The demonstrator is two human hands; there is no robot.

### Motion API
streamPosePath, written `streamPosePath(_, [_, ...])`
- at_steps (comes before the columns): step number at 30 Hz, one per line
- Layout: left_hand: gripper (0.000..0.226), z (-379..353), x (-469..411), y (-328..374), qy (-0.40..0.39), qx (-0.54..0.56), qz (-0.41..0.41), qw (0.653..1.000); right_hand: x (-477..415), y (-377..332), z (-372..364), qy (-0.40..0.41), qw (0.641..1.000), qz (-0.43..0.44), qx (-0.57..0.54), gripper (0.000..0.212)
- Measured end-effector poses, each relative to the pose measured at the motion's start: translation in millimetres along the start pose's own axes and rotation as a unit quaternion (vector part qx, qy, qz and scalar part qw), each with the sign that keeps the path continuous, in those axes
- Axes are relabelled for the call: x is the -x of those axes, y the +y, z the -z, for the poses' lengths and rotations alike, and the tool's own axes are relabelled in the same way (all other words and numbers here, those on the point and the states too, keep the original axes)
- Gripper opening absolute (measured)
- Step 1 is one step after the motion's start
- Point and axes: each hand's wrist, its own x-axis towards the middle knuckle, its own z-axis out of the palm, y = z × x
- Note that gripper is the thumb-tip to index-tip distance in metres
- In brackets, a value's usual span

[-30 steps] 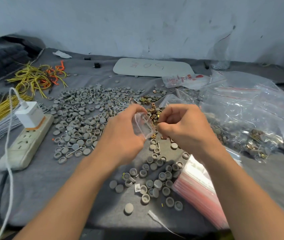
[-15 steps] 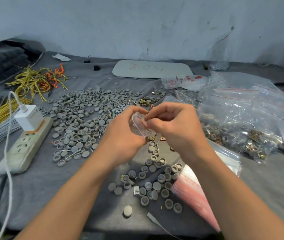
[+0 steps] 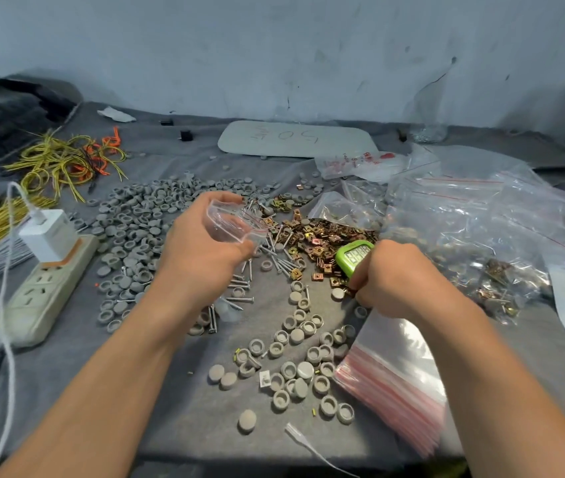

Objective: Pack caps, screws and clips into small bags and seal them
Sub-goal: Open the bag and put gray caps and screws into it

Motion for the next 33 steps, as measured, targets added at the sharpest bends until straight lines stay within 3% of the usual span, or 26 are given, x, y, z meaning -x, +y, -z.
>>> streamPosePath(4, [0.055, 3, -2, 1, -0.039, 0.079, 0.026, 0.996, -1, -3, -6, 0.011, 1.0, -0.027, -0.005, 0.031])
streamPosePath(8, [0.05, 10, -8, 2, -0.075, 0.213, 0.065, 0.972, 2, -12, -9, 0.066, 0.996, -0.066, 0.004, 0.021])
streamPosePath(11, [0.048, 14, -11, 1, -0.083, 0.289, 0.082, 0.95, 4, -17, -8, 0.065, 0.995, -0.077, 0.009, 0.032])
streamPosePath(20, [0.048, 16, -12, 1, -0.078, 0.296, 0.089, 0.948, 2, -25, -17, 0.063, 0.997, -0.034, 0.009, 0.036])
streamPosePath(25, [0.049, 16, -10, 3, -0.084, 0.243, 0.082, 0.963, 1, -21, -16, 0.037, 0.999, 0.005, -0.024, 0.001])
streamPosePath(27, [0.052, 14, -6, 3, -0.081, 0.155, 0.058, 0.983, 1, -17, -13, 0.026, 0.988, 0.036, -0.149, 0.01])
streamPosePath(30, [0.052, 7, -1, 0, -0.04, -0.061, -0.041, 0.996, 6, -18, -8, 0.015, 0.918, 0.085, -0.388, 0.019])
streamPosePath(33, [0.053, -6, 4, -2, -0.023, -0.219, -0.097, 0.971, 9, -24, -6, 0.021, 0.852, 0.123, -0.509, 0.017])
